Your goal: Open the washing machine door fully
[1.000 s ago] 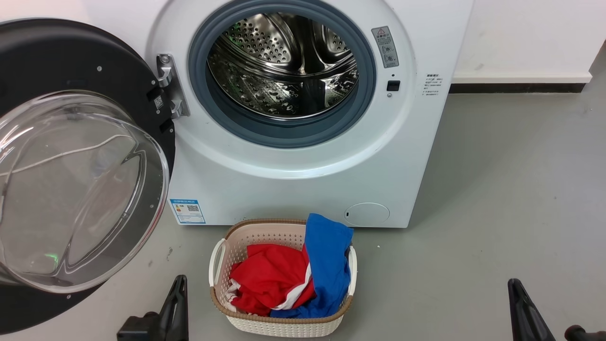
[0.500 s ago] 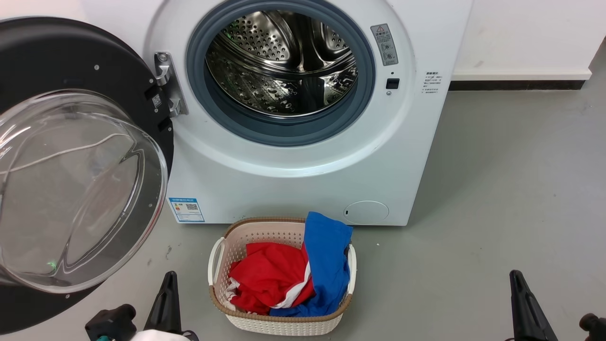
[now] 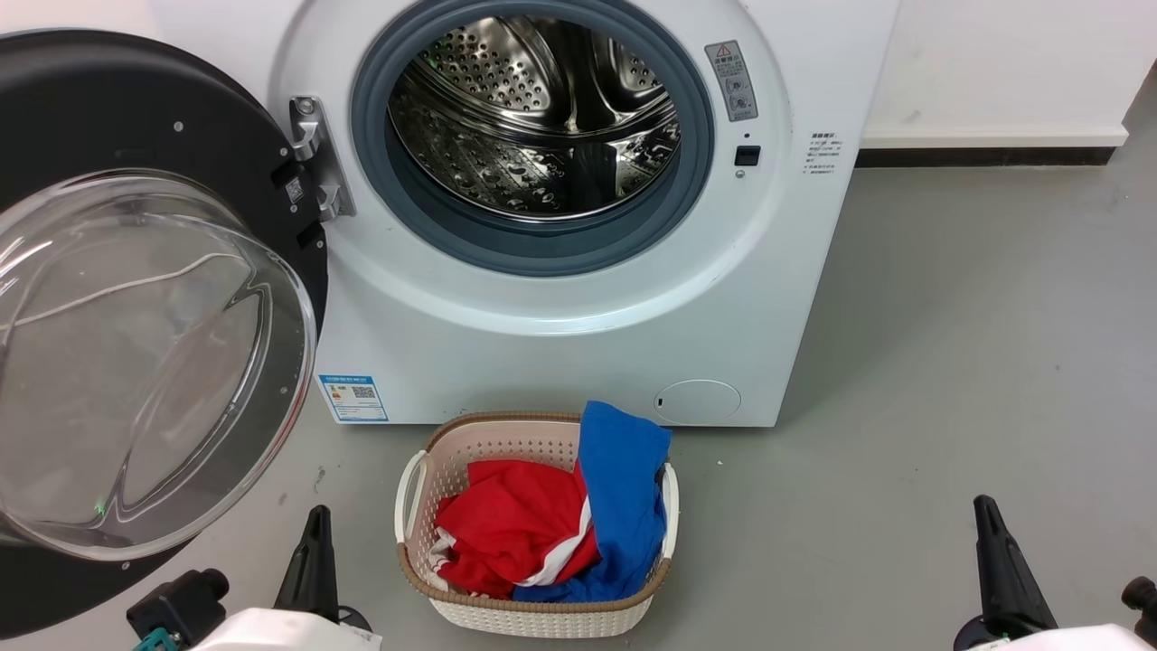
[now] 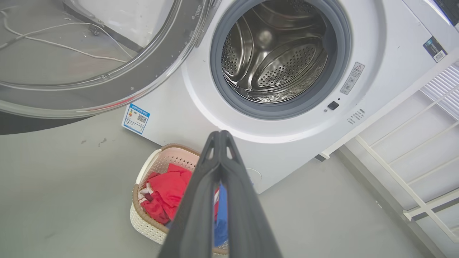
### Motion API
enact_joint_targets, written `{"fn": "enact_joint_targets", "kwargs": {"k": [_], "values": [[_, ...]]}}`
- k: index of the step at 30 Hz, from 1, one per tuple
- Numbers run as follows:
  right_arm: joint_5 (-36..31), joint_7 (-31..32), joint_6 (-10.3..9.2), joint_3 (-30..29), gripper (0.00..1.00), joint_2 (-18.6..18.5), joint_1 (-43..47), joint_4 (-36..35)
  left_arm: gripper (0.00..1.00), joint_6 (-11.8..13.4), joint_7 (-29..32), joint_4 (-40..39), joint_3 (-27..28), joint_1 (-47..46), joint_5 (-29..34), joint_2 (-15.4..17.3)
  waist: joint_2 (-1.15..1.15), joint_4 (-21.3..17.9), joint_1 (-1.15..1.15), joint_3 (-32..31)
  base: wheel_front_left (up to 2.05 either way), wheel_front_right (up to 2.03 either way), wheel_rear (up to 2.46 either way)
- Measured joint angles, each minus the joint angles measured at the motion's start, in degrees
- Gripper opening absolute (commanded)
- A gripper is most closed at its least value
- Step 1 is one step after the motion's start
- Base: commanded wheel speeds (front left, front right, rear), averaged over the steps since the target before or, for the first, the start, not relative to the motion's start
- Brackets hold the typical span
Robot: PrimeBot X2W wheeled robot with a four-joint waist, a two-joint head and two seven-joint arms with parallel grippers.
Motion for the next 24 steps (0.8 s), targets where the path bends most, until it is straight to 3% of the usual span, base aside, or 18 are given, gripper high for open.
{"fn": "enact_joint_targets", "kwargs": {"k": [24], "values": [[18.6, 4.2, 0.0, 0.0, 0.0, -0.4, -4.4, 3.1, 0.0, -1.2, 4.6, 1.4, 1.5, -3.0, -19.2, 0.0, 0.0, -0.4, 0.0, 0.6, 0.0, 0.0, 0.0]]}}
